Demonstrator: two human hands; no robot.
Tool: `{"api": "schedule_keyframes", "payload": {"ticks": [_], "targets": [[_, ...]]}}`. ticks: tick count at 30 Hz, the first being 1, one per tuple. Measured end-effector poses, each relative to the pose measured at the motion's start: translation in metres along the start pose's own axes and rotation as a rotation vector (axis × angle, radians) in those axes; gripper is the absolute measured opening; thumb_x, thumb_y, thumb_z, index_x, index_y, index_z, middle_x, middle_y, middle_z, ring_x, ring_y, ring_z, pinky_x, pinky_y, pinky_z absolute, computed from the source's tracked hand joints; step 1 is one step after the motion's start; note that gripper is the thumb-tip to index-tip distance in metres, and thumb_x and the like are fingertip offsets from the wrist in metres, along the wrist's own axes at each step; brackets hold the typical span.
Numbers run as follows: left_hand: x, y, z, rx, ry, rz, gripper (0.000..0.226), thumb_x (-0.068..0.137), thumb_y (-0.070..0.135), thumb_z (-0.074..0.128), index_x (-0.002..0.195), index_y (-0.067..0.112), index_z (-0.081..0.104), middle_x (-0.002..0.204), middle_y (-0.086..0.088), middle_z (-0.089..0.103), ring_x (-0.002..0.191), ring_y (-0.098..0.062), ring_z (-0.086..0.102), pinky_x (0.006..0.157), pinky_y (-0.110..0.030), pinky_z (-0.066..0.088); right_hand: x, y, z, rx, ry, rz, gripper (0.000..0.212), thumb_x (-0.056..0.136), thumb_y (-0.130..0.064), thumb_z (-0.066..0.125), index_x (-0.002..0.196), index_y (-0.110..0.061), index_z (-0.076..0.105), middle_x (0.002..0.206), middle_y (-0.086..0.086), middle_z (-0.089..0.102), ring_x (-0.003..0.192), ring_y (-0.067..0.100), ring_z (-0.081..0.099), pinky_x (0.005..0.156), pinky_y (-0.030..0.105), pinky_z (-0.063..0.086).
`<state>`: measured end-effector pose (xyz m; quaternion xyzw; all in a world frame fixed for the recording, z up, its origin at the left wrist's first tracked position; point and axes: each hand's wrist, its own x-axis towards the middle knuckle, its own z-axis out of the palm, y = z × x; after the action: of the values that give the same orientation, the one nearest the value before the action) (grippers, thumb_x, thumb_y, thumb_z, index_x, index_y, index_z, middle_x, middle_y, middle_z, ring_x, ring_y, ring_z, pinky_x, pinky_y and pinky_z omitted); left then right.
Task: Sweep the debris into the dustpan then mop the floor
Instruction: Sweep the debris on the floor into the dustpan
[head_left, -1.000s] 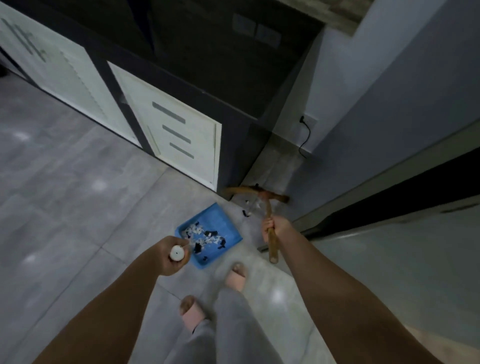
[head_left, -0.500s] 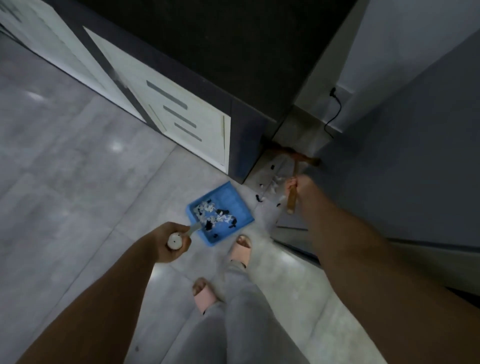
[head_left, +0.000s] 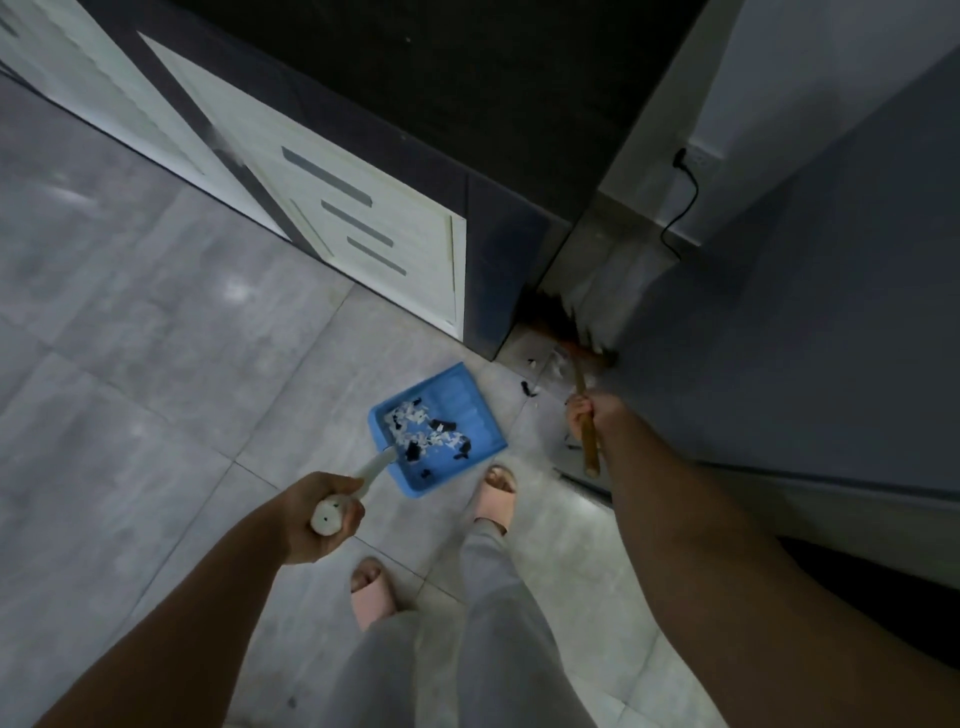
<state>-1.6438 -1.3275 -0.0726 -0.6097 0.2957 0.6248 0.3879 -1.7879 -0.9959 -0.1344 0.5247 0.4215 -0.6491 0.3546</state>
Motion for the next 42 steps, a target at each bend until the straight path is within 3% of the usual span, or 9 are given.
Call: {"api": "schedule_keyframes", "payload": {"ticks": [3,5,8,10,13,17,24,34,42], "targets": [[-0.002,-0.004,-0.02,0.041,-0.002,0.015,0.022,0.093,0.015,0.054,0.108,0.0,0.046,0.071,-0.01,0.051,0.038,-0.015,0.056,0.039,-0.019,0.052,-0.001,0.038,-0.004,0.18,-0.039,-0.068,0.037,0.104,-0.017,0.028,0.068,-0.014,0.034,0.031,-0.004,0.042,0.023,0.004,0.04,0.031,0.009,0.032],[-0.005,-0.008,-0.036,0.063,-0.018,0.018,0.021,0.093,0.015,0.053,0.106,0.0,0.046,0.07,-0.01,0.05,0.037,-0.014,0.055,0.037,-0.019,0.051,-0.006,0.066,0.001,0.169,-0.018,-0.023,0.037,0.103,-0.017,0.03,0.067,-0.014,0.034,0.034,0.0,0.038,0.022,0.008,0.036,0.028,0.011,0.027],[-0.01,-0.012,-0.064,0.082,-0.04,0.025,0.02,0.093,0.014,0.054,0.103,-0.001,0.046,0.065,-0.01,0.051,0.035,-0.013,0.055,0.035,-0.019,0.05,-0.004,0.109,0.006,0.381,-0.029,0.083,0.036,0.103,-0.019,0.03,0.067,-0.016,0.031,0.048,-0.002,0.033,0.029,0.006,0.029,0.025,0.013,0.022],[-0.012,-0.017,-0.084,0.091,-0.048,0.038,0.019,0.093,0.013,0.055,0.102,0.0,0.046,0.064,-0.01,0.05,0.035,-0.013,0.054,0.034,-0.019,0.05,-0.008,0.142,0.012,0.491,-0.036,0.124,0.036,0.102,-0.019,0.029,0.066,-0.017,0.032,0.047,-0.002,0.031,0.03,0.006,0.028,0.025,0.015,0.021],[-0.014,-0.027,-0.118,0.103,-0.049,0.063,0.017,0.093,0.013,0.055,0.1,0.001,0.046,0.064,-0.01,0.049,0.035,-0.014,0.054,0.035,-0.018,0.049,-0.021,0.19,0.024,0.585,-0.041,0.126,0.027,0.103,-0.016,0.028,0.079,-0.015,0.041,0.047,0.0,0.031,0.039,0.004,0.028,0.031,0.012,0.021],[-0.022,-0.037,-0.16,0.065,-0.065,0.061,0.014,0.093,0.013,0.054,0.098,0.003,0.045,0.066,-0.008,0.045,0.035,-0.014,0.053,0.035,-0.019,0.05,-0.051,0.233,0.032,0.686,-0.132,0.143,0.035,0.103,-0.018,0.032,0.07,-0.012,0.038,0.041,0.001,0.033,0.024,0.007,0.031,0.029,0.011,0.024],[-0.03,-0.035,-0.193,-0.019,-0.085,0.044,0.011,0.094,0.014,0.05,0.09,0.006,0.044,0.05,-0.006,0.044,0.031,-0.011,0.048,0.034,-0.015,0.047,-0.101,0.238,0.026,0.558,-0.206,0.153,0.032,0.107,-0.022,0.024,0.08,-0.012,0.04,0.034,0.003,0.034,0.017,0.011,0.033,0.023,0.014,0.026],[-0.03,-0.029,-0.163,0.032,-0.116,0.051,0.012,0.094,0.013,0.052,0.092,0.005,0.044,0.054,-0.008,0.045,0.032,-0.013,0.05,0.035,-0.018,0.049,-0.116,0.188,0.042,0.191,0.084,0.024,0.042,0.105,-0.03,0.034,0.066,-0.015,0.035,0.034,-0.002,0.032,0.016,0.005,0.026,0.023,0.011,0.018],[-0.011,-0.011,-0.106,0.046,-0.139,0.009,0.021,0.088,0.012,0.057,0.102,0.005,0.043,0.055,-0.008,0.05,0.037,-0.012,0.054,0.034,-0.018,0.048,-0.052,0.113,0.027,-0.18,0.197,-0.004,0.042,0.104,-0.03,0.028,0.063,-0.02,0.028,0.06,-0.005,0.024,0.026,0.005,0.021,0.03,0.011,0.012]]}}
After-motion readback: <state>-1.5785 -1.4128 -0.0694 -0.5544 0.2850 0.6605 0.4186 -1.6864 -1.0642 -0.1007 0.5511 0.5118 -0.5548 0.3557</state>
